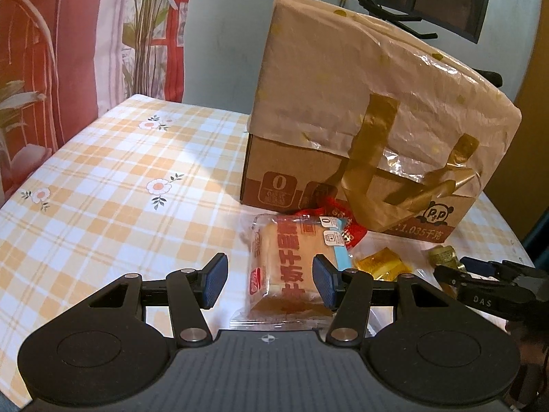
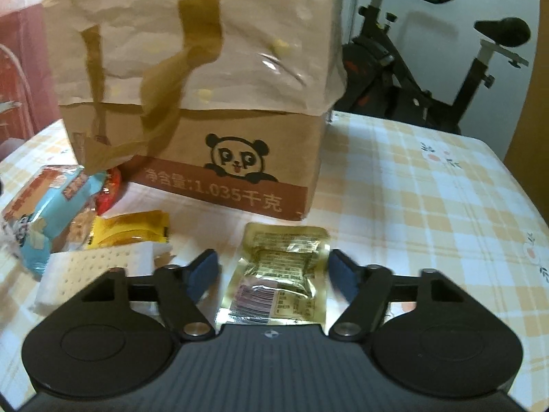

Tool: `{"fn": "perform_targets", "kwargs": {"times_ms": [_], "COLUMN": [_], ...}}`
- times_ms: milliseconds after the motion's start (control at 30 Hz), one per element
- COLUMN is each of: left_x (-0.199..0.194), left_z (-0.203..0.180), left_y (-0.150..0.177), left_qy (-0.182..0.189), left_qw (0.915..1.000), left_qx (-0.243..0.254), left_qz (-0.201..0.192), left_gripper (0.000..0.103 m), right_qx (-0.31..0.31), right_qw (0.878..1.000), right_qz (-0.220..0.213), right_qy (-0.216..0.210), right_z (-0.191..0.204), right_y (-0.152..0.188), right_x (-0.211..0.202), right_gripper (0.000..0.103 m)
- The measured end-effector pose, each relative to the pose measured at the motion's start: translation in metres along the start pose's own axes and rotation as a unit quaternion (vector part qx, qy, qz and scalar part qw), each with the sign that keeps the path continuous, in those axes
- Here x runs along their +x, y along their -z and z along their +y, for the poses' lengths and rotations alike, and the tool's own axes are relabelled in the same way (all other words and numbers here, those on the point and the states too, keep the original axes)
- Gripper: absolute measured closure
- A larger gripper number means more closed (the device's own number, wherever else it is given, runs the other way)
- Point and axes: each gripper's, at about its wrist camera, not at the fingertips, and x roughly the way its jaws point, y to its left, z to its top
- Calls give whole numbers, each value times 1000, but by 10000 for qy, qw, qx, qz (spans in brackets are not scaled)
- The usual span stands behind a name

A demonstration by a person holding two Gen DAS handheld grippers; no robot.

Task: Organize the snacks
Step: 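Grasp the bread packet with the left tool while the right tool grasps the gold packet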

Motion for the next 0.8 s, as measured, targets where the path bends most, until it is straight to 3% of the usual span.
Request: {"fn": "perform_targets", "kwargs": {"times_ms": [333, 433, 533, 667, 800], "left_x": [6, 7, 13, 34, 48], "left_z": [-4, -7, -11, -21, -37], "left_y": [4, 2, -4, -14, -17], "left_qy": [88, 131, 167, 348, 137], "left_qw": [9998, 9997, 9995, 9982, 9979], "left_qx": [82, 154, 226, 268, 515], "left_qz": [168, 153, 165, 398, 356], "left_gripper": [43, 39, 25, 21, 17], "right_qx": [-430, -477, -416, -406, -374], "right_qw": [9984, 9981, 9983, 9984, 9985], "right_qz": [-306, -314, -308, -307, -302], "right_qy": [-199, -215, -251, -257, -266], "right_z": [14, 16, 13, 13, 13], "right_y": [8, 9, 9, 9, 9], "right_x": [-14, -13, -13, -13, -13], "right_gripper": [53, 53, 53, 53, 53]}}
